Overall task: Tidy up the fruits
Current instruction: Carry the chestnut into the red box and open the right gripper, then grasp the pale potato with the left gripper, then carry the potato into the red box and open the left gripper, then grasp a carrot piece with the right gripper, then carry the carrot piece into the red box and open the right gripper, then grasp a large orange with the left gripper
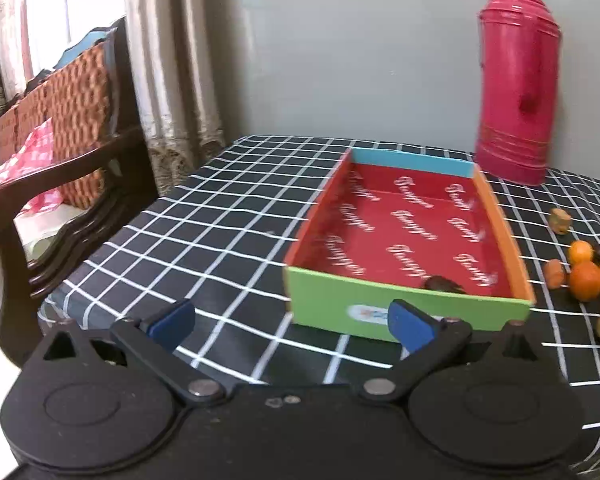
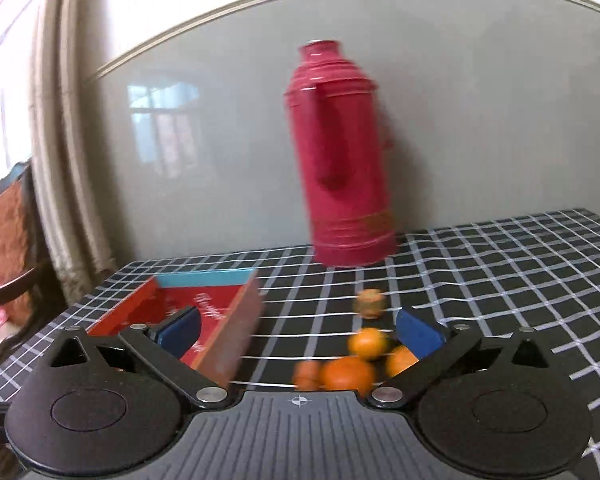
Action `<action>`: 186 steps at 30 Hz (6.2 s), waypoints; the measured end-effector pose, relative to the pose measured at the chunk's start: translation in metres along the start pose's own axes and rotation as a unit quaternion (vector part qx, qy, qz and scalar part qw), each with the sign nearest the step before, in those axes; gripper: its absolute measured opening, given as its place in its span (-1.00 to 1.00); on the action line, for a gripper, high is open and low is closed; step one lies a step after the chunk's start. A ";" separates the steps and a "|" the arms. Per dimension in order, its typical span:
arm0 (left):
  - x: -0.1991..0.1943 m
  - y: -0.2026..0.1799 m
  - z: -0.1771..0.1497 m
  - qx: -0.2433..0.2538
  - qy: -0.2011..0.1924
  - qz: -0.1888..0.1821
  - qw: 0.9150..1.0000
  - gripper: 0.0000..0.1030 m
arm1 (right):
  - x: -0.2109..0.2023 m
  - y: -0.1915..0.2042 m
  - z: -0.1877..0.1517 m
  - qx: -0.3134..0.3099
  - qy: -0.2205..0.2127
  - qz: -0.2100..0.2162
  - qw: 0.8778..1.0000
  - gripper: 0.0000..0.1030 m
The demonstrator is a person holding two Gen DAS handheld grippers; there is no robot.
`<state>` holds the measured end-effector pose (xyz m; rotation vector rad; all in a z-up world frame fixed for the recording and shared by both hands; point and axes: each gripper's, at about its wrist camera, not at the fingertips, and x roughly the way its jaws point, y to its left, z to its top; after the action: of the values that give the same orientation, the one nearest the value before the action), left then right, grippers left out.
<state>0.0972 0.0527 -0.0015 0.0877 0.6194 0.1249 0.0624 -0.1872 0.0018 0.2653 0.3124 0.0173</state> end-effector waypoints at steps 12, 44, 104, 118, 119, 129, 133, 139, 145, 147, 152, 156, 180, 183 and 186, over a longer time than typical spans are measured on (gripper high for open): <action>-0.031 -0.088 -0.013 0.114 -0.083 -0.080 0.987 0.88 | -0.046 -0.085 0.007 0.055 -0.021 -0.155 0.986 1.00; -0.010 -0.215 -0.050 0.192 -0.054 -0.234 0.952 -0.64 | -0.098 -0.148 0.005 0.080 -0.055 -0.289 0.953 1.00; 0.017 -0.035 0.025 -0.006 -0.021 -0.013 1.000 0.53 | -0.016 -0.056 -0.010 -0.005 0.012 -0.149 0.989 1.00; -0.001 0.016 0.026 -0.035 -0.054 0.022 0.998 0.63 | 0.033 -0.045 -0.032 -0.009 0.104 -0.098 0.990 0.27; -0.001 0.020 0.027 -0.038 -0.052 0.022 0.998 0.63 | 0.035 -0.045 -0.033 -0.009 0.103 -0.099 0.990 0.26; 0.001 0.035 0.028 -0.055 -0.047 0.025 0.997 0.67 | 0.053 -0.039 -0.044 -0.037 0.126 -0.094 0.987 -0.58; 0.002 0.037 0.028 -0.057 -0.045 0.028 0.997 0.67 | 0.052 -0.036 -0.044 -0.043 0.116 -0.093 0.988 -0.60; 0.003 0.042 0.026 -0.064 -0.038 0.030 0.997 0.67 | 0.036 -0.023 -0.033 -0.033 0.073 -0.056 0.995 -0.60; 0.005 0.051 0.021 -0.062 -0.032 0.043 0.997 0.69 | 0.028 0.016 -0.023 -0.039 0.026 0.038 0.998 -0.60; 0.006 0.055 0.020 -0.064 -0.028 0.046 0.996 0.69 | 0.033 0.036 -0.022 -0.051 0.022 0.067 0.996 -0.60; 0.006 0.067 0.017 -0.067 -0.026 0.060 0.996 0.69 | 0.048 0.077 -0.029 -0.076 0.030 0.108 0.991 -0.60; 0.006 0.077 0.015 -0.073 -0.025 0.068 0.995 0.69 | 0.062 0.097 -0.037 -0.092 0.052 0.121 0.987 -0.60; -0.009 0.026 0.016 -0.016 -0.061 0.013 0.998 0.73 | 0.011 0.025 -0.007 -0.018 -0.071 -0.034 0.997 1.00; -0.013 -0.001 0.015 0.005 -0.071 -0.018 0.997 0.74 | 0.002 0.002 -0.004 -0.004 -0.067 -0.082 0.994 1.00; -0.020 -0.030 0.012 0.031 -0.086 -0.050 0.995 0.78 | -0.007 -0.019 -0.002 0.000 -0.068 -0.131 0.989 1.00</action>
<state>0.0908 0.0201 0.0162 0.1264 0.4550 0.0017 0.0548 -0.2056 -0.0026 0.2220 0.2098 -0.2592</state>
